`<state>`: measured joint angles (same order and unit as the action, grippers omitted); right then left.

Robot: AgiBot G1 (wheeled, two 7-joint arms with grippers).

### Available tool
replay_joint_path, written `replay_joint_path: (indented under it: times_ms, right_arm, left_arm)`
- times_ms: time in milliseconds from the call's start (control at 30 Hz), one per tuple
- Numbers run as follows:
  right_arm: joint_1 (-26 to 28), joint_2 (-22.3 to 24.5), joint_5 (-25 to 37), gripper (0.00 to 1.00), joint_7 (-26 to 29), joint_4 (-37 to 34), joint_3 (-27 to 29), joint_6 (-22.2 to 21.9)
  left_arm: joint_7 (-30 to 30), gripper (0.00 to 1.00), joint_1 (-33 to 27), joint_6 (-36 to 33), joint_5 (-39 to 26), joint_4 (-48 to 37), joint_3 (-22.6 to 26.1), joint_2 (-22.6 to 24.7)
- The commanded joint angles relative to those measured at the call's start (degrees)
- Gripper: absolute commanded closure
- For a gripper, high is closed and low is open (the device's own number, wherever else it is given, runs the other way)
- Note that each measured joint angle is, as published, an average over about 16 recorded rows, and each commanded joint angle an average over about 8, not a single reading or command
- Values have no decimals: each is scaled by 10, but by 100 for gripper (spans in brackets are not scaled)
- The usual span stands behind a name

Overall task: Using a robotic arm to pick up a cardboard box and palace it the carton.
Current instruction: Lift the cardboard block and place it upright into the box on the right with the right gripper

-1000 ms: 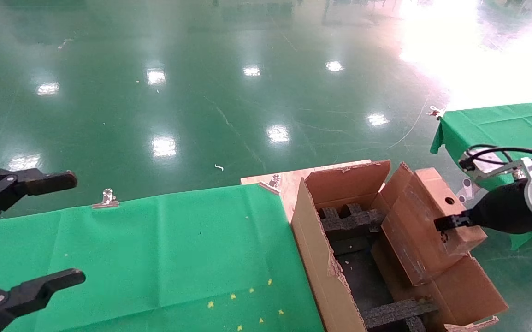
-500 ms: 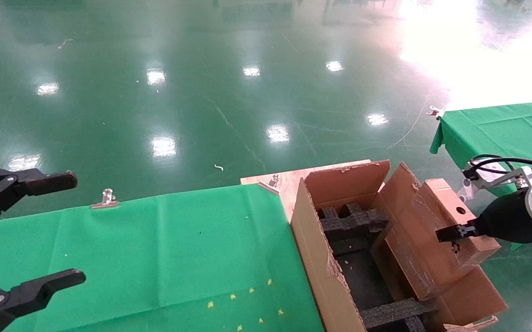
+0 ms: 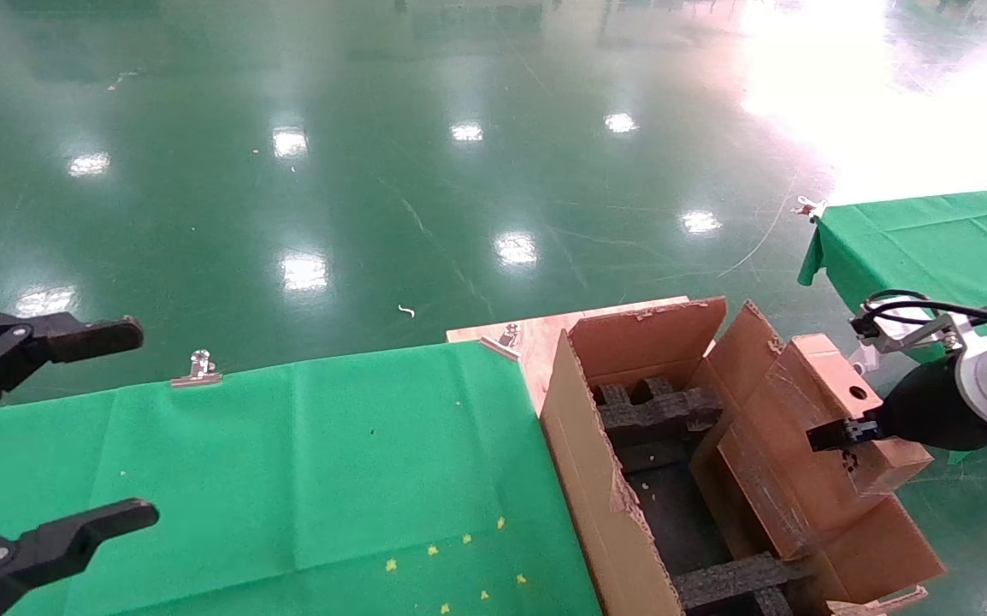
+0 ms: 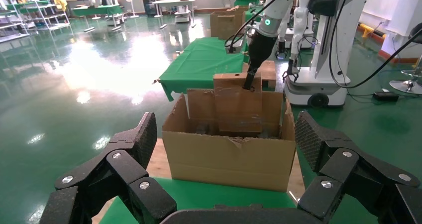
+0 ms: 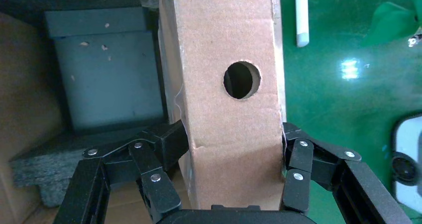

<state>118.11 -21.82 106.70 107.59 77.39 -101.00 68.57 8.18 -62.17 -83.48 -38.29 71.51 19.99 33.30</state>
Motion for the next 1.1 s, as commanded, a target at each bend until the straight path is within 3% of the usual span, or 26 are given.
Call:
replay_joint_path:
  times_ms: [33,467,1100]
  right_arm:
    - [-4,-4,7,100,5,0,-3,-2]
    - [-36,-26,15,100,26,-4,-12,-38]
    - [-111,-60,46,100,51,-36,-33,-127]
  left_arm:
    - [0,0,0,0,0,0,0,0]
    - [0,0,0,0,0,0,0,0]
    - [0,0,0,0,0,0,0,0]
